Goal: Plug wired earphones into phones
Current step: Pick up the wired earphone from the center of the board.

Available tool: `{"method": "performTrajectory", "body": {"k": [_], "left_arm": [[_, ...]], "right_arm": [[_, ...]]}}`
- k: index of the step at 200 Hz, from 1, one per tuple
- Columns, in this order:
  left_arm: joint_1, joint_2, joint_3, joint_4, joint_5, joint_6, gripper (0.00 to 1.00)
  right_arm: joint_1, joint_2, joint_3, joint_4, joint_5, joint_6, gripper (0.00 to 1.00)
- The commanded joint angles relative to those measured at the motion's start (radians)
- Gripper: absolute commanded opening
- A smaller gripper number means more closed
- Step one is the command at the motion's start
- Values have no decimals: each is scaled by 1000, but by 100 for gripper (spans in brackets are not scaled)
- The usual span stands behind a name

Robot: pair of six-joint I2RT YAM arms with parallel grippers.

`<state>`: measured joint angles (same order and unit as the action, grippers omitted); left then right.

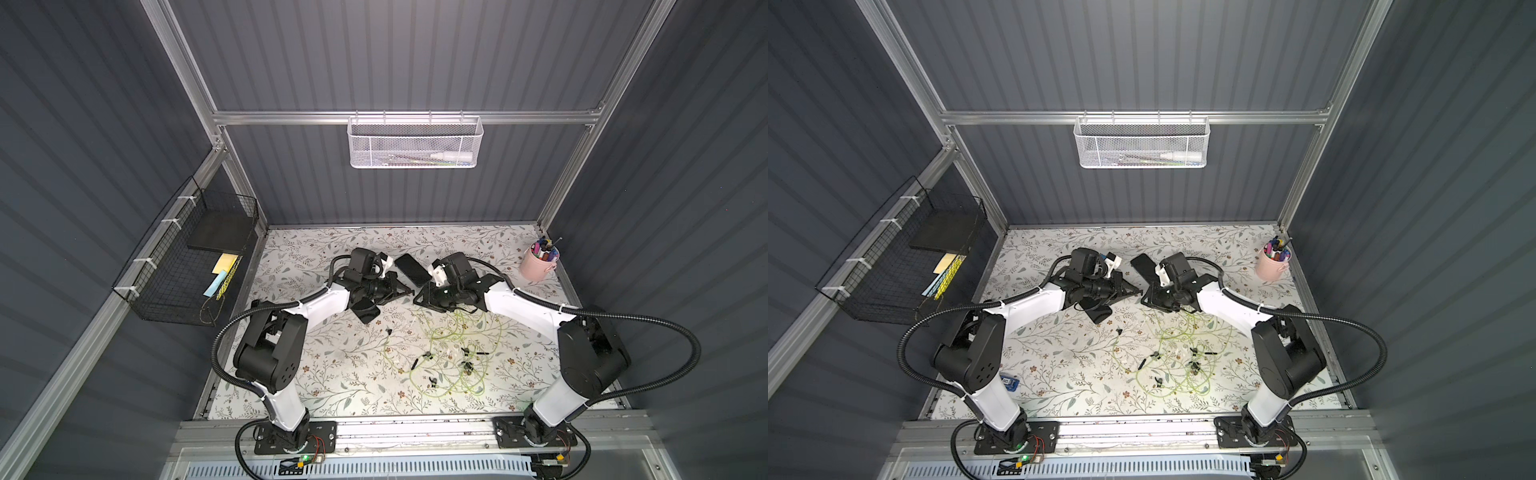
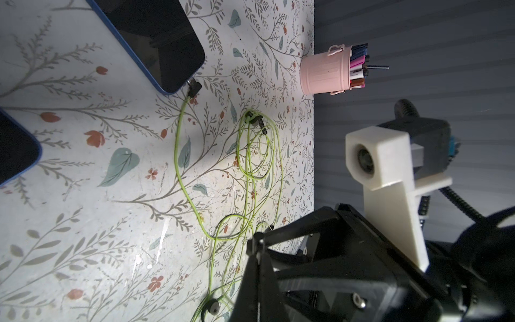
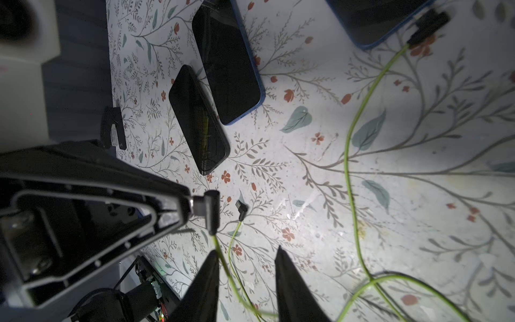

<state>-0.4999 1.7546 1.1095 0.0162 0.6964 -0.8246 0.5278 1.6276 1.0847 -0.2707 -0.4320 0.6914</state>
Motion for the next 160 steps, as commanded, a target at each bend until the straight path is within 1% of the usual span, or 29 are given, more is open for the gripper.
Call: {"method": "performTrajectory", "body": {"k": [1,20,39,50,75,86,101,123,160], "left_arm": [[10,45,39,54,70,-20,0],[13,91,62,148,165,-81,0],[14,130,69,297,251,-170,0],[14,143,67,367,274,-208,0],[14,157,69,421,319,-235,0],[14,158,62,452,333,-254,0],[14,161,45,511,353,-299,0],[14,167,24,600,376,-366,0],[14,165,23,608,391,-367,0]], "right_arm": [[-77,-78,-60,82,-128,29,38],[-151,-120,-145,225,-257,80,38],[-193,-138,-200,362,-380,129,36],[-206,-135,-209,390,-422,138,35],[-242,-122,-250,531,-501,212,33],[-254,-111,-262,577,-521,236,32],[-256,-91,-255,582,-534,232,29],[-258,-70,-255,593,-537,234,29],[-256,-34,-244,636,-554,258,30]]}}
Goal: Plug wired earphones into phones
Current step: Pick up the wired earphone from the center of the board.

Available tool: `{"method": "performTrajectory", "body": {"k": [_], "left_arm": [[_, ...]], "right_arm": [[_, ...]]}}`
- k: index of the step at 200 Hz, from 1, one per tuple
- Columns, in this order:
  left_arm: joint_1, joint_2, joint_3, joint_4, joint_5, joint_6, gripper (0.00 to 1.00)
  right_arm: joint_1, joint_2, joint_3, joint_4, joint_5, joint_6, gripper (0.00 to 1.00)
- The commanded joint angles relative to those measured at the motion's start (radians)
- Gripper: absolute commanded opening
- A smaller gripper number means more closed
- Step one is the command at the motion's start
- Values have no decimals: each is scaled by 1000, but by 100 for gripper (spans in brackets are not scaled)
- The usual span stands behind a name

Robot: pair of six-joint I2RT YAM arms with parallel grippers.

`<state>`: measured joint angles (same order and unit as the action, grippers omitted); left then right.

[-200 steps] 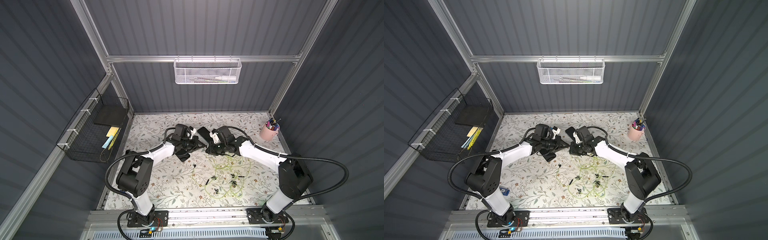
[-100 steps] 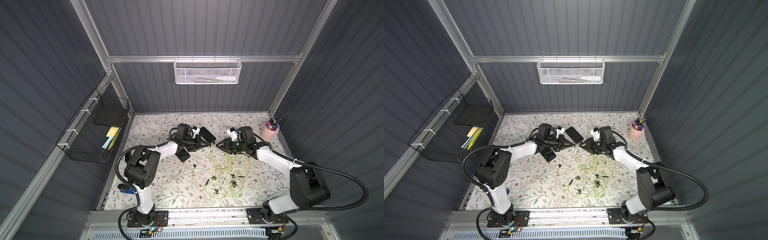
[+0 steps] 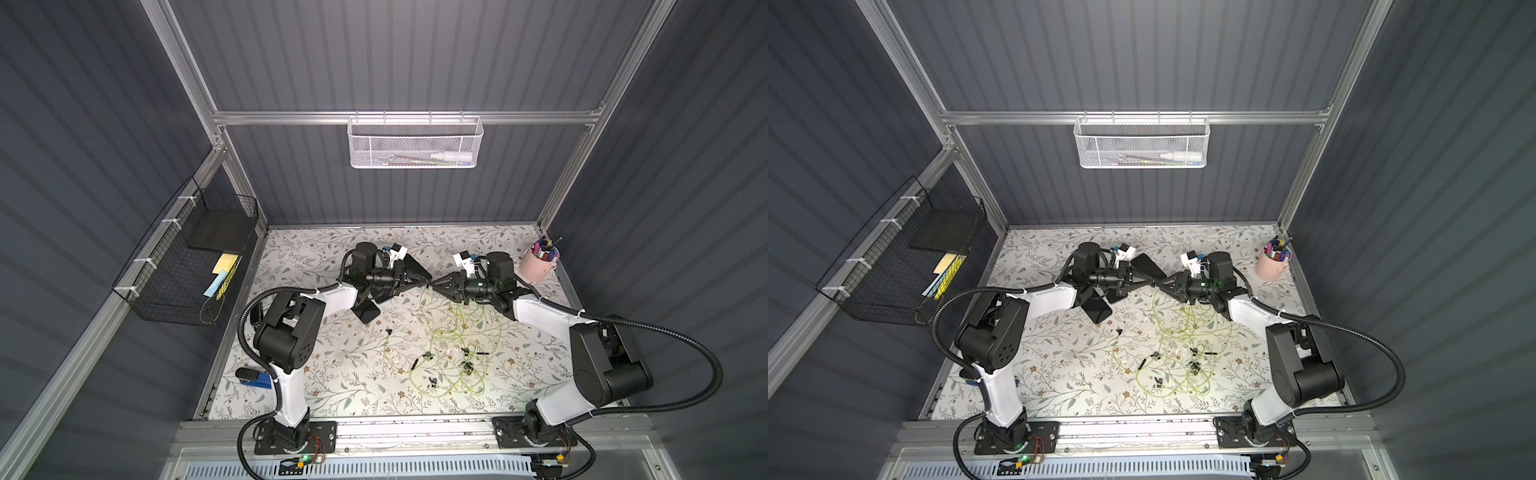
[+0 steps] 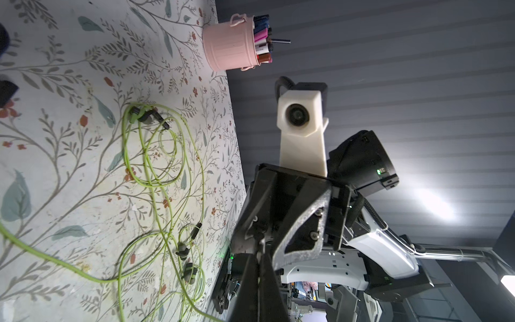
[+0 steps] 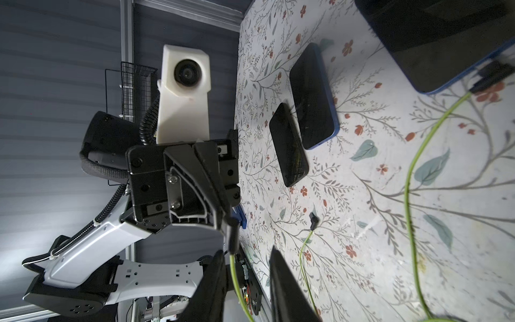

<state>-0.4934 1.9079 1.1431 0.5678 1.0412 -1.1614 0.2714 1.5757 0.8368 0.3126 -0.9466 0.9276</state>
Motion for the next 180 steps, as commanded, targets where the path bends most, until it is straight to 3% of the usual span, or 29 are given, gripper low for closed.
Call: {"method": "performTrajectory", "body": {"k": [1,97,139,180], "left_arm": [[7,11,-9,57,46,-31,0],[7,27,-2,28,52,-6,0],[7,24,0,32,52,-8,0],[8,28,3,47,45,-24,0]], "right_arm": [[0,20,5,52,-40,22,30],[2,42,-2,212,-61,124,29],[2,61,-7,243,-67,143,22],[3,70,-13,254,-68,147,25]]}}
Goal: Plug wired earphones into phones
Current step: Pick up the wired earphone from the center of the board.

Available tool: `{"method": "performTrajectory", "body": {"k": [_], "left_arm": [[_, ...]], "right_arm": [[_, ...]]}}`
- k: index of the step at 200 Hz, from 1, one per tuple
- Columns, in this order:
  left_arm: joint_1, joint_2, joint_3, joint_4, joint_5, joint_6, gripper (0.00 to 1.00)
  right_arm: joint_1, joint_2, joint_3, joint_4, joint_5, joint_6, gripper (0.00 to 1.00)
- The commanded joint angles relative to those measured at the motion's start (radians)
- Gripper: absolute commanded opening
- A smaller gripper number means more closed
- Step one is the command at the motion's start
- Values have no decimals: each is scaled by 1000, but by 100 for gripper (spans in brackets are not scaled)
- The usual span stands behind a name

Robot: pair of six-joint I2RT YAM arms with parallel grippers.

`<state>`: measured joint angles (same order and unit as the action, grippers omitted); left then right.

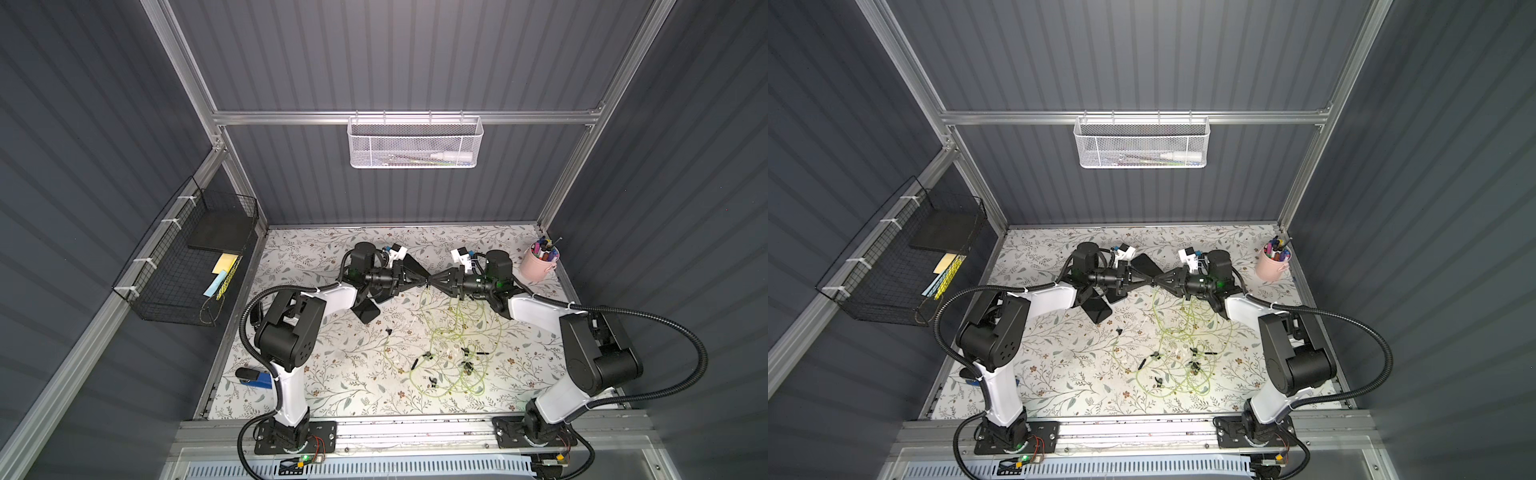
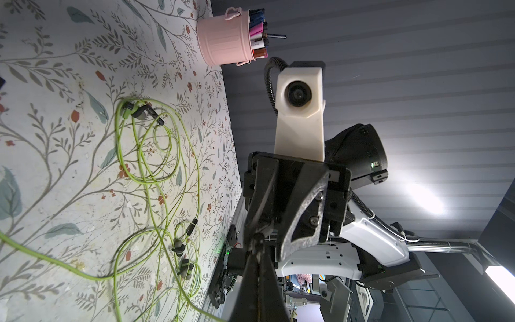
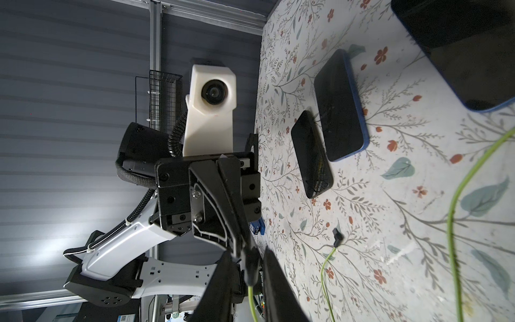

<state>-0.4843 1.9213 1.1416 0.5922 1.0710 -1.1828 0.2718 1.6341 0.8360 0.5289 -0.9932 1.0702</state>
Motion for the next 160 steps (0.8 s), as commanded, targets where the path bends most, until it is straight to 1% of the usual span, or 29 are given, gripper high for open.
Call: {"method": "performTrajectory", "body": {"k": [1,77,98,115,137,153,155,160], "left_arm": [[-2,15,4,23,16,-3,0],[-2,21,0,41,7,-20,0],[-2,21,0,41,7,-21,0],[-2,20,-3,42,3,-21,0],[-2,17,-7,32,-6,-14,0],[-1,7,2,-42,-26,30,0],[-1,5,5,-60,-30,41,3],[2,-1,12,-107,-42,69,15]], "right_arm": [[3,12,-12,38,-22,4,25],[10,30,-17,65,-29,17,20],[12,32,-18,70,-28,21,12],[12,28,-21,69,-27,21,8],[12,25,-26,69,-21,20,6],[12,22,-29,67,-15,18,2],[12,22,-29,66,-13,17,2],[12,19,-30,64,-8,16,1]]}}
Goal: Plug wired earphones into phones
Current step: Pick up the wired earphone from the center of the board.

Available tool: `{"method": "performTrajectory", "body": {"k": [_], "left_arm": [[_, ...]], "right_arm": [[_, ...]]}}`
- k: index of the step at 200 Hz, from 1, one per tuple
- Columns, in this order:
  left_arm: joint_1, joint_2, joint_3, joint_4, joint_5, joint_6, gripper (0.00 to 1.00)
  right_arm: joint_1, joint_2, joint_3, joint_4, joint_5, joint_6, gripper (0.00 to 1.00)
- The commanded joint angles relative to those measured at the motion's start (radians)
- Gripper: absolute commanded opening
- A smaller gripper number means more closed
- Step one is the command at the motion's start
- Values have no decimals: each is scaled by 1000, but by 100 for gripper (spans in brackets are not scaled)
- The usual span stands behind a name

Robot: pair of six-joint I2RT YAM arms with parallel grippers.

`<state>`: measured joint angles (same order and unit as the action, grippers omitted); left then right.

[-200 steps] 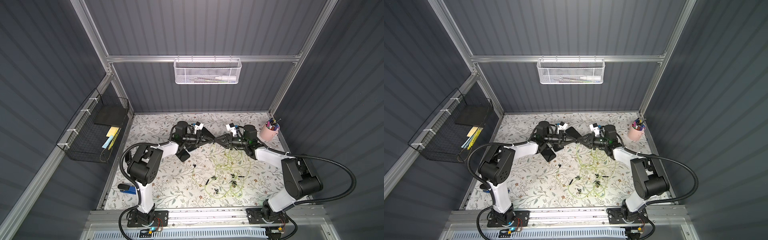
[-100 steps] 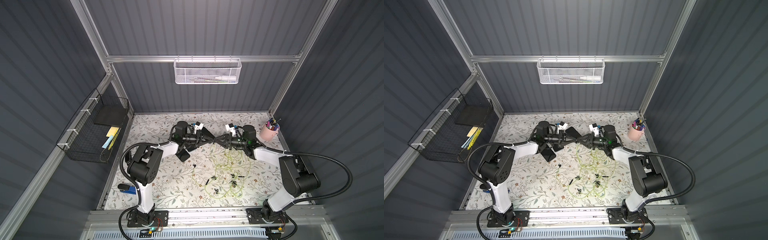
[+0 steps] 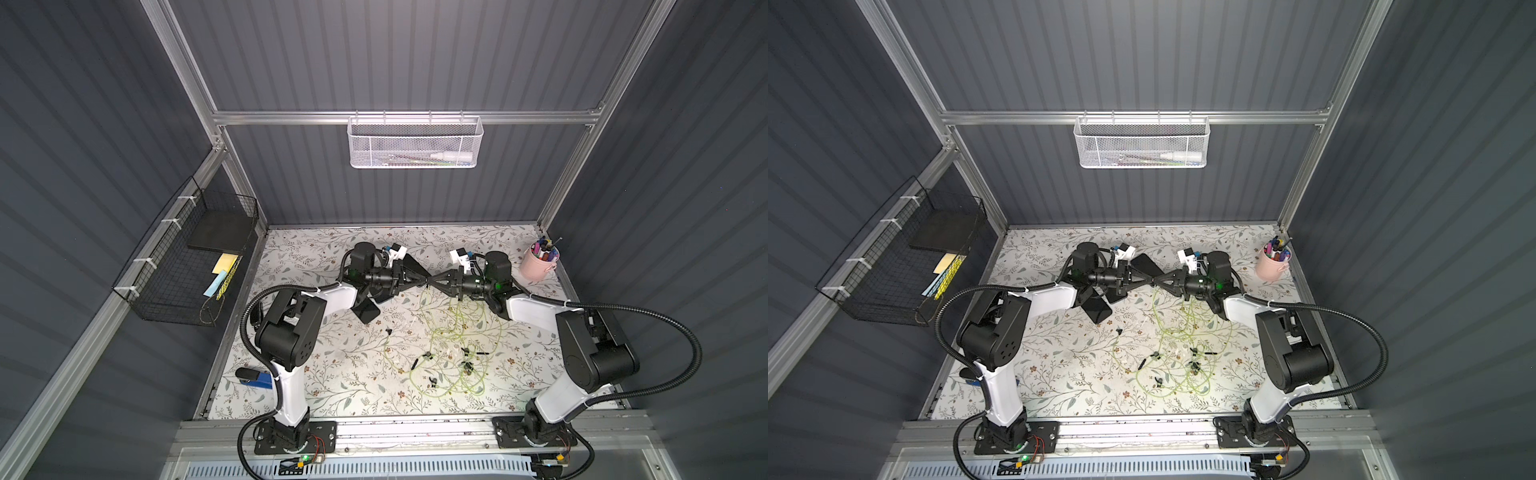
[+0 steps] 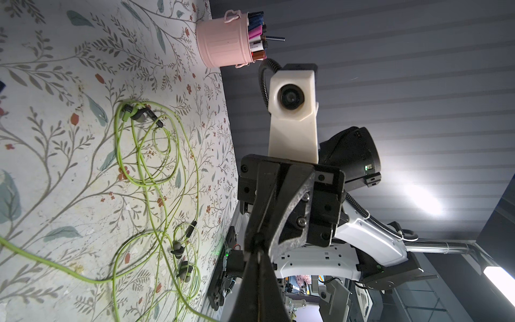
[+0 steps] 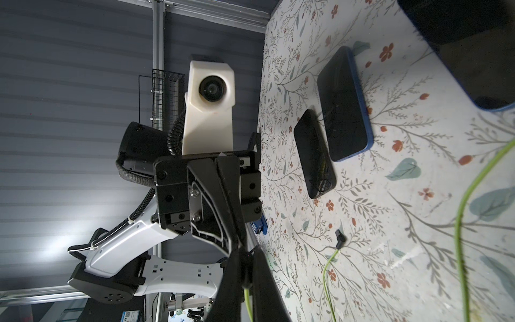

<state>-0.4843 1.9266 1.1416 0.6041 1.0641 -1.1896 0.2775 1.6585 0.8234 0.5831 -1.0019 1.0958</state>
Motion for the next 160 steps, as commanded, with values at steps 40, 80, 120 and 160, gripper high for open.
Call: {"method": "performTrajectory", "body": {"k": [40,80,120,160], "left_arm": [[51,-81,143,-738,-291,364,78],[90,-48,332,-1195,-724,419,80],[89,71,502,-1359,-980,474,82],[74,171,614,-1465,-1100,475,80]], "right_arm": [[6,-33,-21,-106,77,-82,0],[29,-149,-16,-469,345,-298,0],[89,-205,-79,-524,481,-338,0],[117,-209,-107,-523,491,-361,0]]}}
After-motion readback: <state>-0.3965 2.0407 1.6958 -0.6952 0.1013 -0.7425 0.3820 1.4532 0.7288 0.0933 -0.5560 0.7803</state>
